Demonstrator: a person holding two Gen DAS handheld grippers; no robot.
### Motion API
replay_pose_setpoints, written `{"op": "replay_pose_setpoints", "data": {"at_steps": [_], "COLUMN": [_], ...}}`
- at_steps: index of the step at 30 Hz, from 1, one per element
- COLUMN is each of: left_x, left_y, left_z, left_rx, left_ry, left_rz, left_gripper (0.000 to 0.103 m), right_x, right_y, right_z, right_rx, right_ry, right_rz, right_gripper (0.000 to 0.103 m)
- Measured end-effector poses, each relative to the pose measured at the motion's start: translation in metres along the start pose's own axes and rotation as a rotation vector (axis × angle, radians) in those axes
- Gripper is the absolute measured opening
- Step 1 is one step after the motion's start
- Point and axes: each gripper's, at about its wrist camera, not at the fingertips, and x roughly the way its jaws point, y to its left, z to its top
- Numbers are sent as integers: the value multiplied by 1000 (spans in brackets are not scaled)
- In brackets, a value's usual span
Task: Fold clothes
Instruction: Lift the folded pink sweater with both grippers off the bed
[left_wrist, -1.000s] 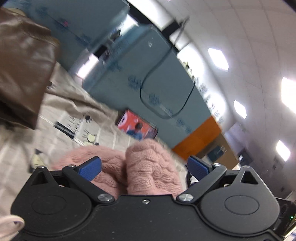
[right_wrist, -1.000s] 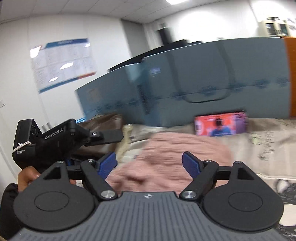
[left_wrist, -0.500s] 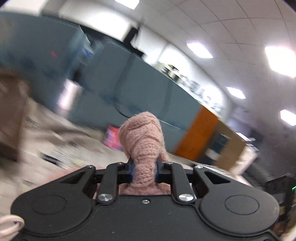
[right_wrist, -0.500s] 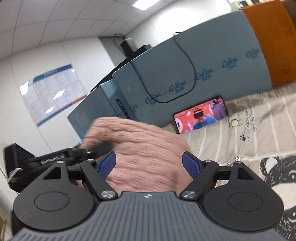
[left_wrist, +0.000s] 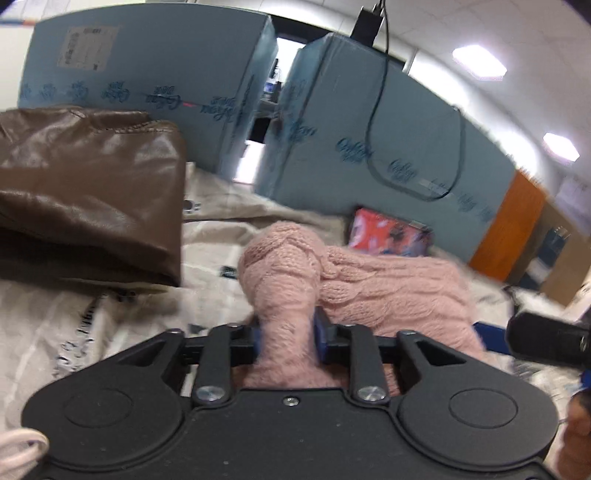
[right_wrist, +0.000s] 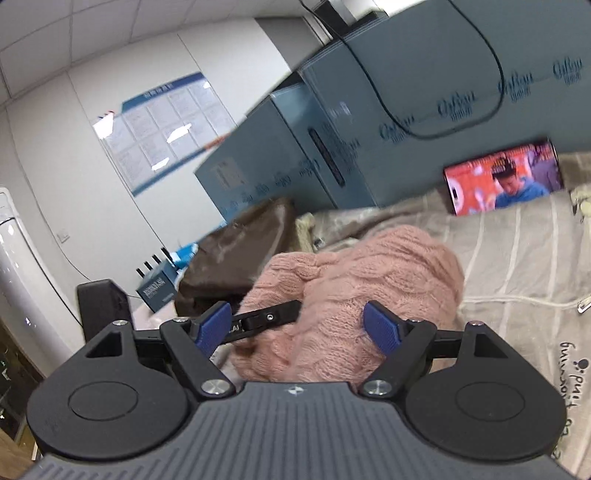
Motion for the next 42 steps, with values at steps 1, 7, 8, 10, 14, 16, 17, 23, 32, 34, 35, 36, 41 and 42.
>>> {"op": "replay_pose_setpoints", "data": {"at_steps": [1,7,8,10,14,16,17,23,32,34,35,36,41,42], "left_x": [4,4,0,-10,-24,-19,-16,5,11,4,-1,-6,-37,-43], "left_y": [2,4,9,17,26,25,25,16,3,2,1,1,8,11], "left_z": [-1,-1,2,6,7,4,2,-9,-16,-16,-16,-15,-6,-5], "left_rx": [-4,-43,-85,-174,-300,-310,-315,-299,-210,-196,-192,-188,-203,-201], "left_ry": [3,-10,-17,-31,-27,16,38,79,36,8,-13,-34,-134,-154], "left_rz": [21,41,30,20,6,-20,-33,-90,-195,-212,-219,-226,-245,-240], "left_gripper": [44,65,70,92,100,103,103,103,54,45,45,45,45,45], "right_x": [4,9,4,-11,-36,-37,-34,-5,7,6,5,3,-4,-2], "right_y": [-6,-38,-40,-46,-49,-52,-56,-68,-46,-42,-38,-35,-13,-7], "right_z": [-1,-7,-8,-9,-6,-6,-8,-19,-32,-32,-31,-31,-23,-21], "right_rx": [15,120,140,192,216,221,239,341,298,287,282,279,273,265], "right_ry": [14,2,-17,-74,-211,-214,-186,-18,-37,-51,-59,-67,-108,-109], "right_rz": [-23,-4,20,75,5,-72,-89,-70,-148,-157,-156,-151,-90,-80], "right_gripper": [77,78,79,82,87,91,91,92,60,53,52,51,50,50]}}
